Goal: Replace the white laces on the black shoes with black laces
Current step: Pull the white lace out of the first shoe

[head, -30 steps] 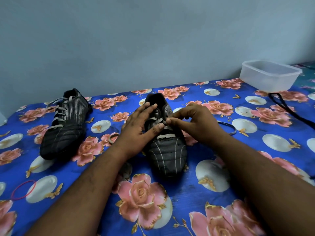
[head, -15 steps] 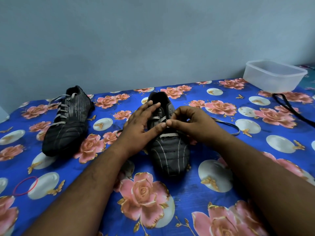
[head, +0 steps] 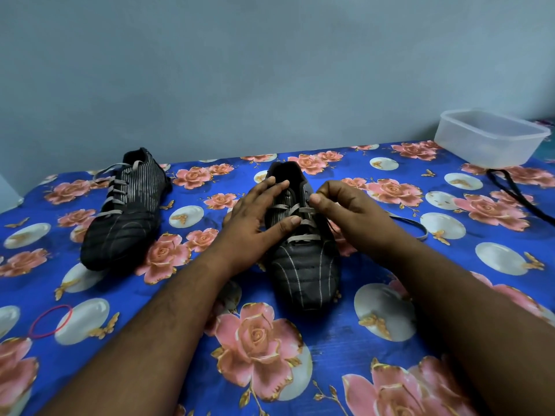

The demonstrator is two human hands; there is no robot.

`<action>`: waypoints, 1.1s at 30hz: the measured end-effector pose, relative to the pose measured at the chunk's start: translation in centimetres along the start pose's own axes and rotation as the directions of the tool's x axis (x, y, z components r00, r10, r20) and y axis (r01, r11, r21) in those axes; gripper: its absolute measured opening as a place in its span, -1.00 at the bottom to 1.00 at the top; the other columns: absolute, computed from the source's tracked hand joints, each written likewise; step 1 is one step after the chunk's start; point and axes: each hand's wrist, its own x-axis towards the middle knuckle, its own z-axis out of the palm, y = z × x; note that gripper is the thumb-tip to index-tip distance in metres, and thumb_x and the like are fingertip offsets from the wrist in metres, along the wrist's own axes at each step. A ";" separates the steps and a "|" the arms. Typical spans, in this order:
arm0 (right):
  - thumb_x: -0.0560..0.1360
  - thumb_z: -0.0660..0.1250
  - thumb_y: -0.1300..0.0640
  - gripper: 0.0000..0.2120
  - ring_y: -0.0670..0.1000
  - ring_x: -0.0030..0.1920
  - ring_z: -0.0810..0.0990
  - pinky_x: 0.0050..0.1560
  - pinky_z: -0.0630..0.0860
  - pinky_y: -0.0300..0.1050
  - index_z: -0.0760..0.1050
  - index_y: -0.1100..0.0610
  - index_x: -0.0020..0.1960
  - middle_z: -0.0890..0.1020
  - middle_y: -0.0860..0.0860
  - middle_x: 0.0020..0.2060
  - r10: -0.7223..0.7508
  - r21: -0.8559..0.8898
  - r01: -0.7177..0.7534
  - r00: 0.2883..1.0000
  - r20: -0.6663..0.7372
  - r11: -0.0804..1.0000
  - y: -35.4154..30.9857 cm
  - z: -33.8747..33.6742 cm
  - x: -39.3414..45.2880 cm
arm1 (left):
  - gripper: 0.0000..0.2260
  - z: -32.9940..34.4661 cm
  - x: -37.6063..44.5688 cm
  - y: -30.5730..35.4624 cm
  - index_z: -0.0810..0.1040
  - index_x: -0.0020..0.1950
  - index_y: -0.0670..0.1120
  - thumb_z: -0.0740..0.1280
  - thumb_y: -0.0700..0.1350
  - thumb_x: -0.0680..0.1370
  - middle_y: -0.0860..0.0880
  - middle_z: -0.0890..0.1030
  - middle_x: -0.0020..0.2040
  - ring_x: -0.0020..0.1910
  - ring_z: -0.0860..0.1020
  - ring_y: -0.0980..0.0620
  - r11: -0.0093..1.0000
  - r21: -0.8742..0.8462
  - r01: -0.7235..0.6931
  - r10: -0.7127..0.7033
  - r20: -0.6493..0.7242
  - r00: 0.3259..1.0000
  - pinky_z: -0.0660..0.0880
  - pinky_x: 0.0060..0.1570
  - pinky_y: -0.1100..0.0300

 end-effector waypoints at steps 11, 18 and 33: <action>0.53 0.40 -0.05 -0.79 0.04 -0.15 0.54 -0.05 0.47 -0.10 0.60 0.10 -0.11 0.61 0.09 -0.21 -0.069 0.026 0.069 0.998 -0.013 0.997 0.3 -0.5 0.3 | -0.35 0.1 0.1 -0.3 0.21 0.53 0.39 0.21 0.44 0.44 0.29 0.15 0.59 0.57 0.11 0.26 1.000 -0.001 0.002 -0.002 0.001 1.000 0.13 0.55 -0.18; 0.54 0.33 -0.03 -0.77 -0.12 -0.30 0.47 -0.23 0.45 -0.25 0.50 0.14 -0.11 0.56 -0.04 -0.36 -0.053 0.145 0.052 0.999 0.003 0.988 -0.3 -0.6 0.2 | -0.38 0.0 0.1 -0.2 0.18 0.49 0.46 0.21 0.46 0.43 0.31 0.15 0.58 0.57 0.13 0.23 1.000 0.015 0.013 -0.013 -0.003 1.000 0.12 0.54 -0.20; 0.52 0.45 -0.01 -0.75 -0.05 -0.30 0.37 -0.19 0.41 -0.21 0.52 0.08 -0.25 0.39 0.03 -0.34 0.045 0.487 -0.028 0.999 -0.023 0.873 -1.1 -2.0 -0.2 | -0.35 -0.1 0.0 0.1 0.20 0.51 0.42 0.20 0.47 0.43 0.31 0.15 0.59 0.57 0.13 0.22 0.999 0.012 0.030 -0.031 0.004 1.000 0.12 0.53 -0.23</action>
